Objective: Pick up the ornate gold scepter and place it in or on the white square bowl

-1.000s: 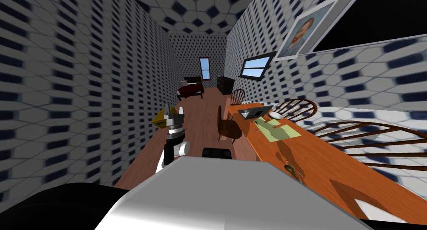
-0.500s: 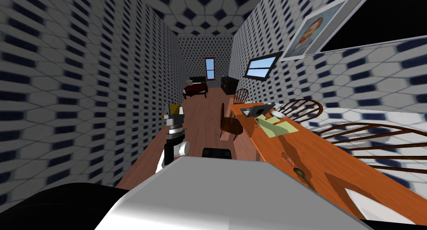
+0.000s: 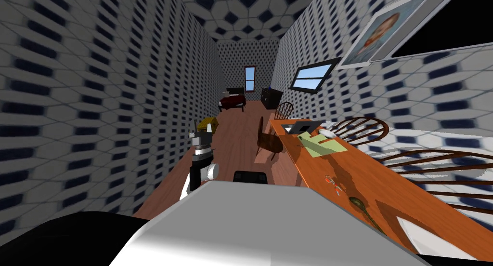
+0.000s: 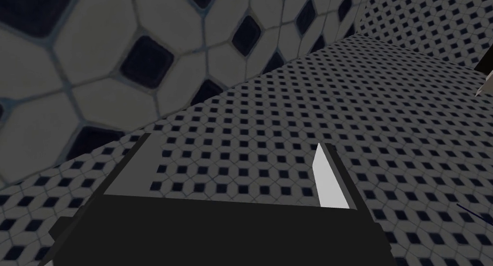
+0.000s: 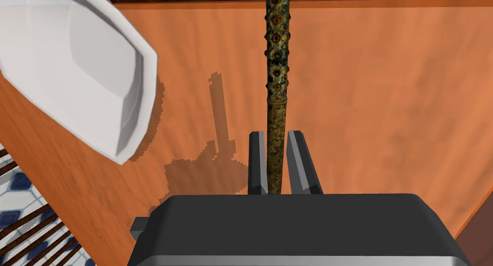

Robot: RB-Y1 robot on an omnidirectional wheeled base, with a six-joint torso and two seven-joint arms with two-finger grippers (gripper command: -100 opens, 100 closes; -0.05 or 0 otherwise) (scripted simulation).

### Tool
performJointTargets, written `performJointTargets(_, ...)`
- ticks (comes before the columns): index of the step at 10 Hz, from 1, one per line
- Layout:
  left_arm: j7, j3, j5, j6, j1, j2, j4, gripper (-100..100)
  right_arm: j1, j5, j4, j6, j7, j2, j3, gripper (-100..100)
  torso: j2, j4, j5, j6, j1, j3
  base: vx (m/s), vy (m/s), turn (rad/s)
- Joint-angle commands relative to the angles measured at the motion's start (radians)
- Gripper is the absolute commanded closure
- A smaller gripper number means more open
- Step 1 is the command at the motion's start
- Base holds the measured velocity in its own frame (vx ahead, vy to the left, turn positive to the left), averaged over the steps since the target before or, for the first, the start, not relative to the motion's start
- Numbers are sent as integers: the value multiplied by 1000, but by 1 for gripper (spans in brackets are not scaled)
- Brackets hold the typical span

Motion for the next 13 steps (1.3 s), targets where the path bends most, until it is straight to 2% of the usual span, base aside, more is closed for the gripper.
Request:
performJointTargets(1, 0, 0, 0, 0, 0, 0, 0, 0, -5, -11, 13, -19, -27, -5, 3, 100, 0, 0, 0, 0, 0, 0, -218, -25, 209)
performJointTargets(6, 0, 0, 0, 0, 0, 0, 0, 0, -12, -43, 49, -111, -77, -10, -7, 100, 1, 0, -2, 2, -7, 1, -194, -96, 163)
performJointTargets(7, 0, 0, 0, 0, 0, 0, 0, 0, -12, -52, 58, -143, -88, -17, -13, 100, -2, 0, -2, 1, -8, -1, -187, -146, 203)
performJointTargets(13, 0, 0, 0, 0, 0, 0, 0, 0, -18, -78, 81, -244, -113, -49, -39, 100, -6, -1, -3, 0, -12, -3, -150, -154, 139)
